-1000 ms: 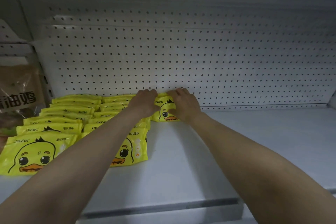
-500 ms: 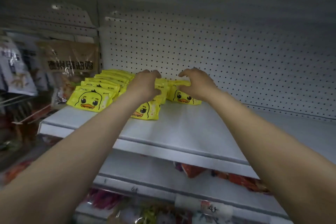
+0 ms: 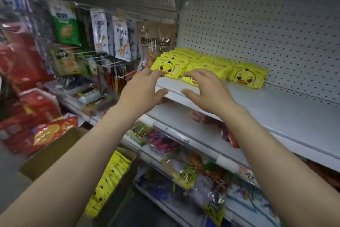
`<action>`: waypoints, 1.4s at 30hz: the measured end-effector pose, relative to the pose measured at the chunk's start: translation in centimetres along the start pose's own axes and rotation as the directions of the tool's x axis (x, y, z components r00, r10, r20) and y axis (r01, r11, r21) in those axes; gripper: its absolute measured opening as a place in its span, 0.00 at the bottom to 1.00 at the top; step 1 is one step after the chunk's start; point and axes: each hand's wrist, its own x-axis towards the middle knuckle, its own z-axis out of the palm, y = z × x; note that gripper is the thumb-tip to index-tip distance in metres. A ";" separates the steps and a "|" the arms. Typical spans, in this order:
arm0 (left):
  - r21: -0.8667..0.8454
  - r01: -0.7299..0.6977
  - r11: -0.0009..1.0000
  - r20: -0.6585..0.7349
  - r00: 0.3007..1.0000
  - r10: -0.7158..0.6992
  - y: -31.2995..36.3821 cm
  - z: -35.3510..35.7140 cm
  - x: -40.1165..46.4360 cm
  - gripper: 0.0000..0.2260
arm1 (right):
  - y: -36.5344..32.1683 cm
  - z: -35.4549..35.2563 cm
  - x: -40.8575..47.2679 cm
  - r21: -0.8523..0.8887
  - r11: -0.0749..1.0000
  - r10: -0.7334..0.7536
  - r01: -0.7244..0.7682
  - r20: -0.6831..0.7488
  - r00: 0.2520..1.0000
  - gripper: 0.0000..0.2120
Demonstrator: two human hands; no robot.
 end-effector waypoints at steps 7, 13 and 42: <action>0.140 0.166 0.976 -0.070 0.985 -0.158 -9.2 -2.7 -5.6 0.22 | -9.2 4.5 3.1 0.109 0.987 -0.124 0.115 0.088 0.988 0.24; 0.188 0.244 0.951 -0.063 0.970 -0.236 -20.1 -3.1 -6.8 0.23 | -16.3 11.6 9.0 0.170 0.971 -0.196 0.170 0.152 0.969 0.25; -0.104 0.623 0.776 0.903 0.385 -0.188 -50.9 25.7 -22.1 0.24 | -22.9 55.5 3.1 -0.081 0.866 0.204 -0.493 0.958 0.200 0.22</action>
